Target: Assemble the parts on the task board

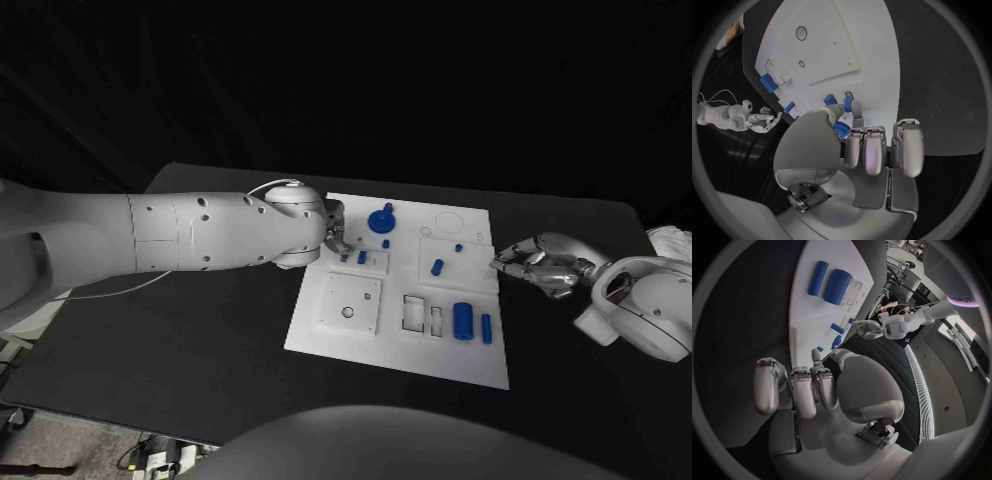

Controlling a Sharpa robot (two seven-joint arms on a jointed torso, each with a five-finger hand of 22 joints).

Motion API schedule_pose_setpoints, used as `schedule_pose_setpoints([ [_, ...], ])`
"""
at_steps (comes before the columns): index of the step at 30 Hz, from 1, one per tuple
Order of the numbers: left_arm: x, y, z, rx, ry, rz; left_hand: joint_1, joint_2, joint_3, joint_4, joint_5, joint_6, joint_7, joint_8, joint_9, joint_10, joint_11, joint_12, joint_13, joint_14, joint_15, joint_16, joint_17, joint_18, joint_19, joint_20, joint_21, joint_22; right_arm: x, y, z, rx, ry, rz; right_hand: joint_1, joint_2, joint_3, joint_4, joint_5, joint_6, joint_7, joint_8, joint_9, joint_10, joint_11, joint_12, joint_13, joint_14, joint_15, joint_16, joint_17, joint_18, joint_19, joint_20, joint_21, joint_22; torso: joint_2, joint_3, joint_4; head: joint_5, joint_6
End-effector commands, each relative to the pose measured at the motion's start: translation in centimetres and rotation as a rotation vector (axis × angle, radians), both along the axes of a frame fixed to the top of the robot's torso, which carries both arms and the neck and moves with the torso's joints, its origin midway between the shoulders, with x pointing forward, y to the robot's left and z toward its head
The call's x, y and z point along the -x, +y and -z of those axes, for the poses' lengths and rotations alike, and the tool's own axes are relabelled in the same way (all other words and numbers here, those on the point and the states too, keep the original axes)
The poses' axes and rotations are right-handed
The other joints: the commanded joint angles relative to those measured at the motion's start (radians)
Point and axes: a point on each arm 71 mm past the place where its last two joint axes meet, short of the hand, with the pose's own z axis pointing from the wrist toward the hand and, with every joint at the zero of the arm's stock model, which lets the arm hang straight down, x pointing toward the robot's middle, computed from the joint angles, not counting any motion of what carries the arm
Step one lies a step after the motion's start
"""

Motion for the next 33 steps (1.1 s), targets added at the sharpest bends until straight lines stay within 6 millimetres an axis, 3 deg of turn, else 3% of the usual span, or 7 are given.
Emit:
schedule_pose_setpoints([
  [1, 0.10, 0.19, 0.06, -0.027, 0.013, -0.028, -0.002, 0.004, 0.007, -0.001, 0.003, 0.009, -0.003, 0.003, 0.001, 0.102, -0.007, 0.002, 0.263, 0.105, -0.004, 0.002, 0.263, -0.008, 0.051, -0.007, -0.001, 0.204, 0.09, 0.07, 0.08, 0.000, 0.006, -0.011, 0.003, -0.005, 0.006, 0.001, 0.006, 0.008, 0.001, -0.004, 0.001, 0.103, 0.008, 0.004, 0.263, 0.104, 0.004, 0.003, 0.263, 0.017, -0.009, 0.000, -0.005, 0.190, -0.001, -0.0004, -0.0006, 0.001, 0.000],
  [33, 0.48, 0.37, 0.28, -0.023, 0.054, -0.018, 0.000, 0.001, 0.009, -0.005, 0.001, 0.007, -0.004, 0.001, 0.001, 0.102, -0.007, 0.002, 0.263, 0.105, -0.005, 0.002, 0.263, -0.007, 0.050, -0.007, -0.004, 0.202, 0.16, 0.01, 0.33, 0.000, 0.012, -0.007, 0.005, -0.007, 0.008, -0.002, 0.009, 0.008, 0.002, -0.005, 0.001, 0.103, 0.009, 0.004, 0.263, 0.104, 0.005, 0.003, 0.263, 0.018, -0.010, 0.001, -0.007, 0.190, 0.000, 0.0000, -0.0004, 0.006, 0.000],
])
